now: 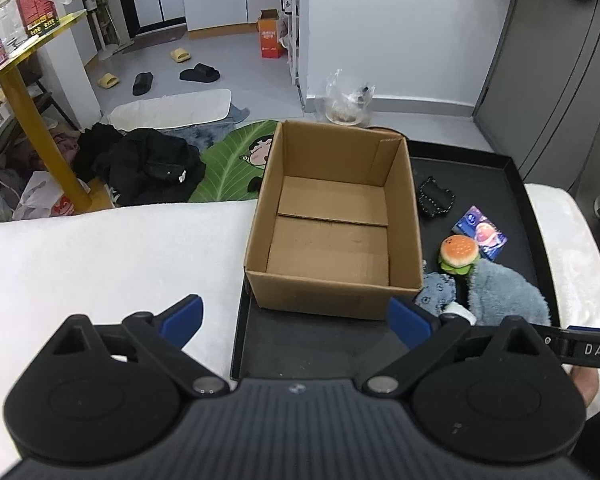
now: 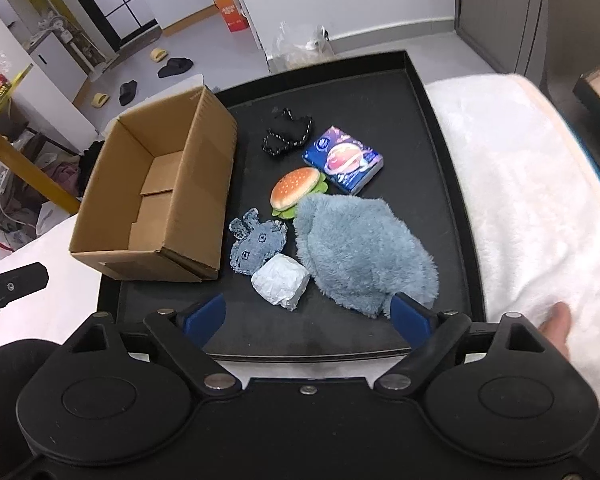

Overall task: Organize soft objects
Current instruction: 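Move the right gripper down onto the white wrapped packet and close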

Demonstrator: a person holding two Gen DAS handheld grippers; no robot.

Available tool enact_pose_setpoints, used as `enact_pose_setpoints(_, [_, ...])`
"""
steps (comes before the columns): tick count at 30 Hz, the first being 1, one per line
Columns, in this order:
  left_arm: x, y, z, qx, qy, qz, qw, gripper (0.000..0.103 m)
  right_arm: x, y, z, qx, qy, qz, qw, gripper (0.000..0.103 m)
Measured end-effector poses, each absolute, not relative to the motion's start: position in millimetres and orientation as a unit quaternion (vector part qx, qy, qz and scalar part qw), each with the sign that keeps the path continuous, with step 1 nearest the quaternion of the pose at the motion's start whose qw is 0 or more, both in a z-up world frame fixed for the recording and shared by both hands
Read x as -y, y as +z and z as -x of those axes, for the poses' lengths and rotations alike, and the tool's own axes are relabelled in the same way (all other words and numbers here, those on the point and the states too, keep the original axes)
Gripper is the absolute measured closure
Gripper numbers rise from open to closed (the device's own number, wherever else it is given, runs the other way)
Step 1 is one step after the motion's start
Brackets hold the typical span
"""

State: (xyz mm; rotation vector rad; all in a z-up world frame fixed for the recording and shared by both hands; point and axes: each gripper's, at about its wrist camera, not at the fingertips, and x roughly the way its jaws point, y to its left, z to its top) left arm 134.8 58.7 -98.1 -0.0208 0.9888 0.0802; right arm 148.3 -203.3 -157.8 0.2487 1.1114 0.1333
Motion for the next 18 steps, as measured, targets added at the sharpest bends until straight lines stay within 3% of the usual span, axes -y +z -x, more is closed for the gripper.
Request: enact_pose_setpoints(18, [-86,-137,-177,-0.494,0.084,0.033,0.865,0.025,189,-220,-177,-0.572,0.089,-0.179,0.796,0.043])
